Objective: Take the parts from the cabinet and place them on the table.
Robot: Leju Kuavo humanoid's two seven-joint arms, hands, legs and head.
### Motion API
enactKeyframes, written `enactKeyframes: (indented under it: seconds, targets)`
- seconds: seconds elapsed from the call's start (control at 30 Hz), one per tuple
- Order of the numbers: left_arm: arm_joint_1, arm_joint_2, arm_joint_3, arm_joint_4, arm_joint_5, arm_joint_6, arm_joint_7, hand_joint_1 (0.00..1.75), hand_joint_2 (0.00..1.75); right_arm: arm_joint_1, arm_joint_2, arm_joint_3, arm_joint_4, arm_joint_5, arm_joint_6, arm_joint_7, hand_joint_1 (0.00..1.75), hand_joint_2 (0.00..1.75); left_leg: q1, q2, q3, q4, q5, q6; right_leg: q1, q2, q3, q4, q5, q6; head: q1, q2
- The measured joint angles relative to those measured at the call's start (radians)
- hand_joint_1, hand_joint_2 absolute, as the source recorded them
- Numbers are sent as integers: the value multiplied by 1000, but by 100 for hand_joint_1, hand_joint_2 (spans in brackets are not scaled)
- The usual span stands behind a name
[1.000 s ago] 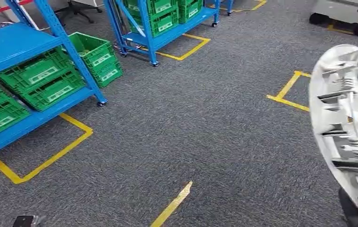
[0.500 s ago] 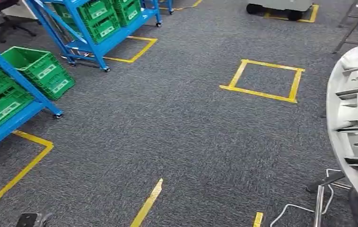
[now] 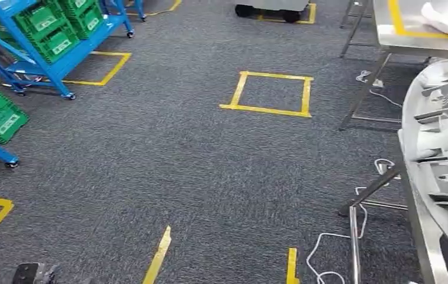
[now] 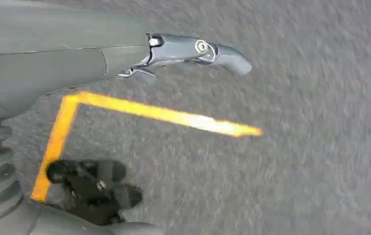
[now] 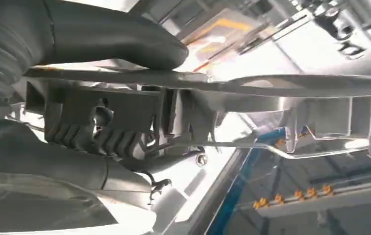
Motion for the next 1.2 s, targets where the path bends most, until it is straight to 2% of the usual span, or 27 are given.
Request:
enactKeyframes:
  seconds: [0.07, 0.1, 0.13, 0.2, 0.23, 0.27, 0.33, 0.4, 0.43, 0.47, 0.5, 0.57, 0.6, 0.63, 0.67, 0.73, 0.77, 0.8, 0.9, 0.93, 0.97, 1.0, 1.03, 1.1, 1.13, 1.17, 1.2]
  targets:
    - [10, 0, -8, 2, 6, 2, 4, 0, 175, -7, 0, -2, 0, 2, 0, 0, 175, 175, 2, 37, -9, 1, 1, -4, -12, -29, -51, 135, -71, 14, -1, 0]
    - [15, 0, -11, 3, 13, 6, 8, 0, 175, -6, 1, -2, 0, 3, 1, 0, 175, 175, 5, 55, -12, 1, 2, -9, -19, -36, -63, 176, -83, 22, -2, 0]
    - [17, 3, -13, 3, 15, 8, 10, 0, 175, -6, 1, -2, 0, 3, 2, 2, 175, 175, 10, 71, -15, 1, 3, -15, -27, -40, -50, 166, -71, 31, -1, 0]
    - [17, 6, -18, 4, 21, 9, 14, 0, 175, -5, 1, -3, 0, 5, 3, 2, 175, 175, 21, 100, -18, 5, 2, -33, -44, -60, 49, 19, -7, 55, -1, 0]
    - [17, 6, -22, 4, 21, 10, 15, 0, 175, -5, 1, -3, 0, 5, 3, 2, 175, 175, 27, 110, -19, 15, -2, -44, -54, -89, 116, -79, 19, 69, -1, 0]
    - [17, 16, -23, 3, 21, 11, 16, 0, 175, -9, 1, -4, 2, 5, 3, 3, 175, 175, 24, 116, -21, 23, -7, -55, -49, -116, 127, -98, -2, 69, 3, 0]
    - [18, 17, -28, 3, 22, 12, 16, 0, 175, -7, 2, -6, 1, 5, 3, 5, 175, 175, 25, 130, -19, 35, -14, -69, -46, -95, 130, -101, 9, 30, -8, 0]
    - [17, 17, -33, 3, 23, 12, 16, 0, 175, -4, 2, -8, 0, 7, 4, 5, 175, 175, 30, 148, -13, 35, -12, -78, -40, -77, 114, -99, 13, 12, -5, 0]
    - [18, 17, -35, 3, 25, 12, 16, 0, 175, -3, 3, -8, -1, 7, 4, 5, 175, 175, 36, 138, -14, 39, -21, -86, -41, -69, 115, -103, 19, 1, -5, 0]
    - [19, 18, -37, 3, 28, 13, 17, 0, 175, -2, 6, -8, -2, 9, 4, 5, 175, 175, 40, 88, -23, 60, -50, -91, -40, -63, 118, -103, 22, -4, -8, 0]
    - [21, 19, -40, 3, 32, 14, 17, 0, 175, -2, 6, -8, -3, 14, 4, 6, 175, 175, 42, 48, -47, 122, -103, -91, -38, -52, 113, -102, 28, -12, -8, 0]
    - [29, 20, -42, 3, 35, 15, 20, 0, 175, -1, 7, -8, -4, 26, 4, 8, 175, 175, 41, 28, -111, 287, -186, -85, -28, -28, 100, -101, 36, -21, -8, 0]
    - [33, 21, -42, 3, 37, 15, 20, 0, 175, 0, 8, -8, -4, 37, 4, 12, 175, 175, 39, 27, -131, 339, -201, -77, -22, -15, 97, -101, 39, -23, -8, 0]
    - [37, 21, -42, 3, 40, 15, 22, 0, 175, 2, 8, -8, -4, 45, 4, 16, 175, 175, 35, 26, -130, 342, -189, -68, -18, -2, 95, -101, 41, -25, -7, 0]
    - [38, 21, -42, 3, 41, 15, 23, 0, 175, 4, 8, -7, -4, 56, 4, 22, 175, 175, 27, 22, -109, 302, -152, -58, -15, 12, 94, -101, 43, -26, -8, 0]
    - [38, 23, -43, 3, 43, 15, 23, 0, 175, 5, 8, -6, -4, 72, 8, 40, 175, 175, 11, -5, -35, 142, -59, -37, -14, 35, 95, -101, 48, -26, -7, 0]
    - [38, 24, -43, 3, 44, 16, 23, 0, 175, 5, 8, -6, -4, 77, 9, 47, 175, 175, 4, -48, -3, 66, -31, -26, -17, 44, 93, -102, 51, -26, -8, 0]
    - [37, 27, -44, 3, 45, 16, 23, 0, 175, 4, 8, -5, -4, 79, 10, 50, 175, 175, 7, -91, 3, 47, -38, -13, -16, 55, 87, -101, 55, -21, -4, 0]
    - [38, 31, -45, 3, 47, 18, 23, 0, 175, 3, 8, -4, -3, 99, 38, 78, 175, 175, 1, -58, 4, 32, -33, -10, -27, 94, 72, -108, 73, -2, -7, 0]
    - [37, 29, -48, 3, 50, 18, 23, 0, 175, 3, 10, -4, -5, 117, 64, 94, 175, 175, 8, -40, 8, 1, -18, -11, -20, 109, 66, -112, 79, 7, -5, 0]
    - [34, 30, -48, 3, 52, 18, 23, 0, 175, 2, 11, -3, -6, 132, 87, 106, 175, 175, 13, -19, 19, -14, -5, -24, -16, 61, 51, -95, 62, 0, -5, 0]
    - [34, 30, -48, 3, 54, 18, 23, 0, 175, -2, 11, -1, -7, 143, 105, 123, 175, 175, 13, -13, 17, -25, -1, -22, -11, 11, 37, -58, 25, 1, -1, 0]
    - [33, 29, -47, 3, 56, 18, 23, 0, 175, -11, 10, 1, -6, 161, 130, 149, 175, 175, 14, 5, 12, -24, 4, -22, -12, -15, 7, 12, -19, 5, 2, 0]
    - [36, 30, -47, 6, 62, 18, 27, 0, 175, -21, -4, 7, -6, 187, 168, 204, 175, 175, 14, 41, 6, -21, 5, -23, -18, -33, -42, 141, -73, 18, 0, 0]
    - [34, 31, -47, 8, 64, 18, 27, 0, 175, -21, -18, 10, -6, 193, 184, 226, 175, 175, 16, 58, 3, -20, 6, -25, -23, -38, -41, 156, -71, 25, 0, 0]
    - [31, 31, -47, 9, 66, 18, 29, 0, 175, -22, -30, 14, -6, 198, 196, 244, 175, 175, 18, 72, 0, -18, 5, -27, -29, -43, -19, 128, -50, 34, 0, 0]
    - [26, 31, -47, 10, 71, 19, 29, 0, 175, -25, -39, 18, -6, 200, 207, 266, 175, 175, 23, 84, -3, -12, 4, -32, -35, -51, 26, 58, -15, 43, 0, 0]
